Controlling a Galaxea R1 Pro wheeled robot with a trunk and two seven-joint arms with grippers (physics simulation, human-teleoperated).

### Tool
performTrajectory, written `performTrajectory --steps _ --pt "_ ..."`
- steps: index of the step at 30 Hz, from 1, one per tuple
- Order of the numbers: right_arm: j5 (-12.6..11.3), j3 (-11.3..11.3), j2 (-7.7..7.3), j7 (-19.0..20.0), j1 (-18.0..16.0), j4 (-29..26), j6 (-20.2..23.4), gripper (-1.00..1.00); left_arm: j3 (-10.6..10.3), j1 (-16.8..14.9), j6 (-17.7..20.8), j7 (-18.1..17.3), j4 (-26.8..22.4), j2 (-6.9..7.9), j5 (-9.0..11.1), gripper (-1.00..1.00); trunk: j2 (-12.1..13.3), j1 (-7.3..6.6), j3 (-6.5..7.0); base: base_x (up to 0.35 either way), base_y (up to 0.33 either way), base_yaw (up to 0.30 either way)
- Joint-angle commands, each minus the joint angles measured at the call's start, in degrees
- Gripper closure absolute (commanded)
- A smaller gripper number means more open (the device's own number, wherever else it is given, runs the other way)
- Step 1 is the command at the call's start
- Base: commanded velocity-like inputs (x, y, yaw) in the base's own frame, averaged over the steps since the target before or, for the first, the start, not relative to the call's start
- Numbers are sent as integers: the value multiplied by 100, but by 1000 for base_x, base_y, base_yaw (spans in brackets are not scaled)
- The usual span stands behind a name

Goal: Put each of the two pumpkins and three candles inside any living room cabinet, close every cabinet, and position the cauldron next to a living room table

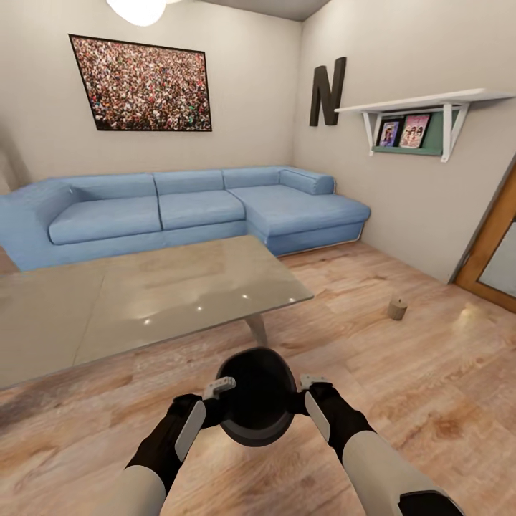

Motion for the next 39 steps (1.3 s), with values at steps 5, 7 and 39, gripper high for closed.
performTrajectory --steps 5,7,39 --pt "-161 75 0 229 -5 -104 -22 100 5 2 15 15 8 0 -122 100 -1 -1 1 102 0 5" --pt "-161 75 0 229 -4 -104 -23 100 5 0 15 15 8 0 -121 100 -1 -1 1 101 0 27" --pt "-157 76 0 229 -1 -104 -21 100 7 0 15 15 -1 0 -118 100 -18 33 -287 57 -32 89"
